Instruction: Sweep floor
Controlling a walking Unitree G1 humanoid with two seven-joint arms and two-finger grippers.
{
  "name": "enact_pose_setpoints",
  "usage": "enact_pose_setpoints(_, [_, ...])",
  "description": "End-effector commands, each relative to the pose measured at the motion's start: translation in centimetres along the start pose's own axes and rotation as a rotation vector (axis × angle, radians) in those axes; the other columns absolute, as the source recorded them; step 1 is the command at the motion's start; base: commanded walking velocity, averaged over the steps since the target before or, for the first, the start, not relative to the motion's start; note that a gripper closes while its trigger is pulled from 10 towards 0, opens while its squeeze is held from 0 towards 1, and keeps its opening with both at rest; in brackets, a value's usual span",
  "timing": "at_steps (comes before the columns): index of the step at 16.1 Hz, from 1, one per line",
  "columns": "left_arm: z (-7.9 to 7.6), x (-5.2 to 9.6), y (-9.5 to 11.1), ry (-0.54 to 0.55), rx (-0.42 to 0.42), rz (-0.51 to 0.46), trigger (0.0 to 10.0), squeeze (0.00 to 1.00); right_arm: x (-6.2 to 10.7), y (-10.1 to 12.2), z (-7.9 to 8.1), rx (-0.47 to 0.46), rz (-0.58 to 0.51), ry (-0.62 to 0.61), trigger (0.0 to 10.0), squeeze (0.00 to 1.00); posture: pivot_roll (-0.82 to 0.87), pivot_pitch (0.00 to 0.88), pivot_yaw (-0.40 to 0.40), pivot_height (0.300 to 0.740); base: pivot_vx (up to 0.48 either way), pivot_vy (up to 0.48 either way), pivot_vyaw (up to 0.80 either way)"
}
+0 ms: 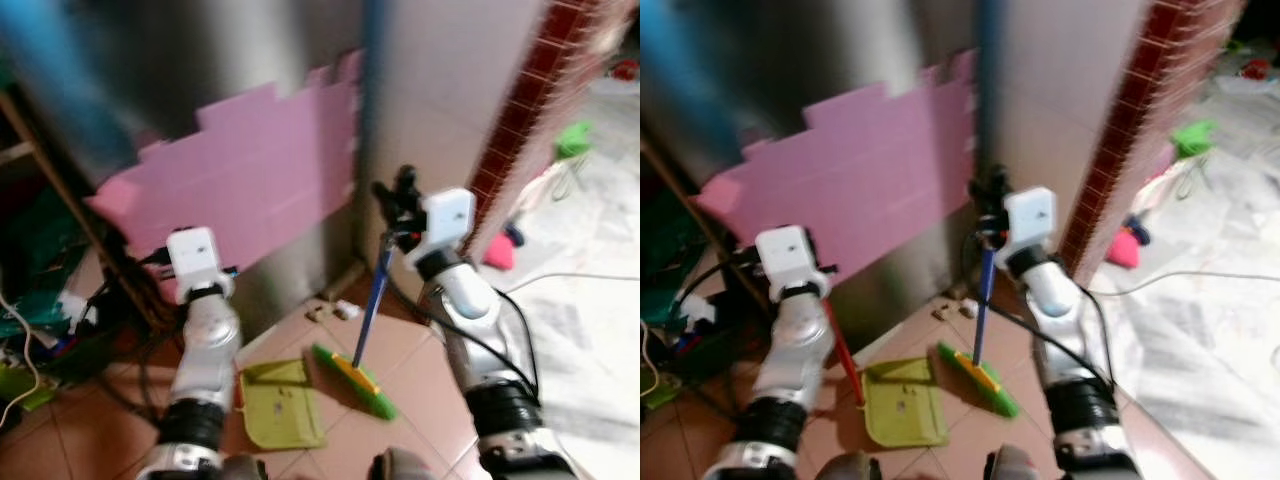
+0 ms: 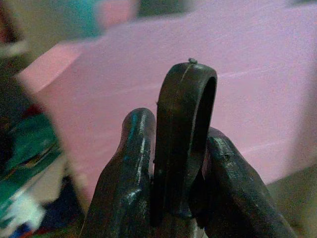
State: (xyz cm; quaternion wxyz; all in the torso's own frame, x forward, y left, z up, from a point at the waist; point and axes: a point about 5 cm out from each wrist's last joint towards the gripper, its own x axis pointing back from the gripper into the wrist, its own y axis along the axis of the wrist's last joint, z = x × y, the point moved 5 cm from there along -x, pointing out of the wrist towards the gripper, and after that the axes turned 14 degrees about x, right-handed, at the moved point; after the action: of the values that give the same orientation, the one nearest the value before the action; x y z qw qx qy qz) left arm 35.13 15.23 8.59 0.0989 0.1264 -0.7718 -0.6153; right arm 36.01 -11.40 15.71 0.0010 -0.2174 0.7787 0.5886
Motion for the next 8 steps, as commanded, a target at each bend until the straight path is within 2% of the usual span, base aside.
enact_pose_setpoints(1, [0.1,0.0,-0.2,0.003,-0.006,0.008,10.0,0.00,-0.6,1.5,0.1,0.033,-0.053,0.018,10.0,0.00,-0.10,0.000,0.045,0.740,0.000,0.000,0.00])
enact_pose_setpoints(4, [0.2,0.2,-0.1,-0.011,0.004,0.003,10.0,0.00,-0.4,1.3,0.0,0.027,-0.044,0.010,10.0,0.00,-0.10,0.000,0.045,0.740,0.000,0.000,0.00])
enact_pose_setpoints(5, [0.3,0.2,-0.1,-0.011,0.010,0.003,10.0,0.00,-0.3,1.4,0.1,0.023,-0.049,0.015,10.0,0.00,-0.10,0.000,0.045,0.740,0.000,0.000,0.46])
enact_pose_setpoints(6, [0.6,0.2,0.1,-0.010,0.010,-0.004,10.0,0.00,-0.2,1.4,0.4,0.018,-0.052,0.019,10.0,0.00,-0.10,0.000,0.048,0.740,0.000,0.000,0.77])
enact_pose_setpoints(8, [2.4,1.1,0.5,-0.011,-0.015,-0.020,10.0,0.00,0.6,0.5,0.8,-0.021,-0.021,0.001,10.0,0.00,-0.10,0.000,0.051,0.740,0.000,0.000,0.00])
